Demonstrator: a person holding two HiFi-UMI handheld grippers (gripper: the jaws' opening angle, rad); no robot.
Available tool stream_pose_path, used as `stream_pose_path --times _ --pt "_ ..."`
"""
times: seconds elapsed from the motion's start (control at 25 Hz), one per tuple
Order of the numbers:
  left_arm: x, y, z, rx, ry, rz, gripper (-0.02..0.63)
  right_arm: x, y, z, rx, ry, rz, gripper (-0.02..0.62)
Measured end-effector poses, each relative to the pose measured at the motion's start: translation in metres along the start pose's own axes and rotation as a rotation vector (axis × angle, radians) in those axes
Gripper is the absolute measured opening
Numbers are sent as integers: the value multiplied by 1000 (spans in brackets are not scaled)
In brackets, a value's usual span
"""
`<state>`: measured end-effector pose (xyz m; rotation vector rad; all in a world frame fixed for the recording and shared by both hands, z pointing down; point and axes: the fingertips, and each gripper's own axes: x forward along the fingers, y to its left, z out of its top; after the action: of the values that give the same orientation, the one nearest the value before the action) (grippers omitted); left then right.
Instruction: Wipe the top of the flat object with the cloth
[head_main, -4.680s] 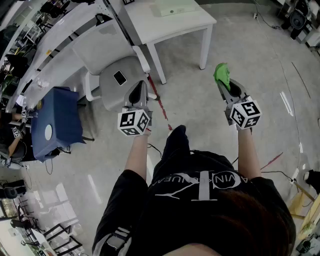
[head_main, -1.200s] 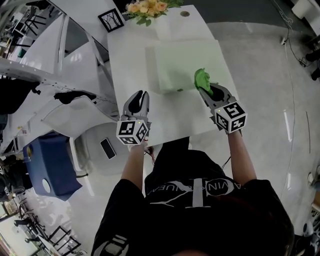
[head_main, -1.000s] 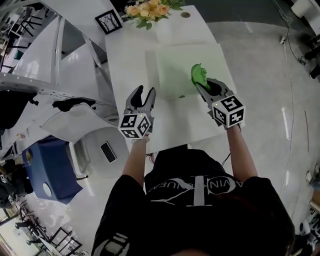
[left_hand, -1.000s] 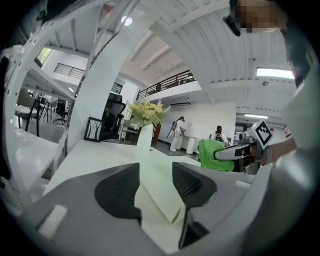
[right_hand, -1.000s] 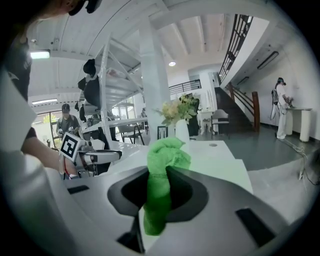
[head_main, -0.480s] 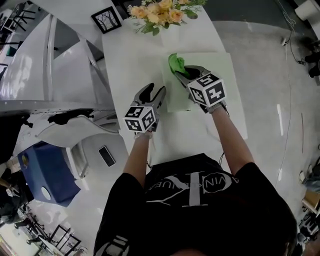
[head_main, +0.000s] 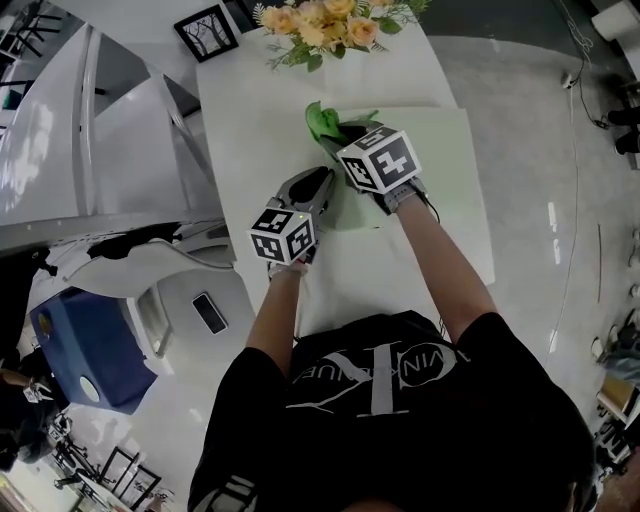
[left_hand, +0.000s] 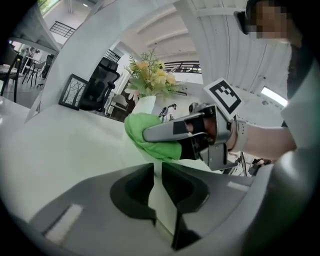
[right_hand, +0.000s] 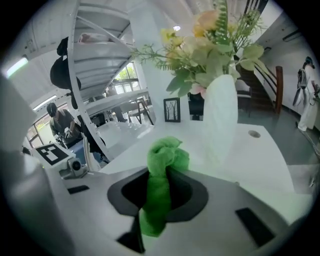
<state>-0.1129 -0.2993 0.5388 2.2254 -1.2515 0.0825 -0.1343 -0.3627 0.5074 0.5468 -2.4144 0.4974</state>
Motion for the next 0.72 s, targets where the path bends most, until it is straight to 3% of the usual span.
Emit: stream_pose_path --times 0.36,0.72 --pt "-2 1 -3 -29 -28 10 57 4 -10 -11 -2 43 -25 64" --pt "-2 1 -4 -4 -19 34 55 -35 -62 -35 61 32 -134 64"
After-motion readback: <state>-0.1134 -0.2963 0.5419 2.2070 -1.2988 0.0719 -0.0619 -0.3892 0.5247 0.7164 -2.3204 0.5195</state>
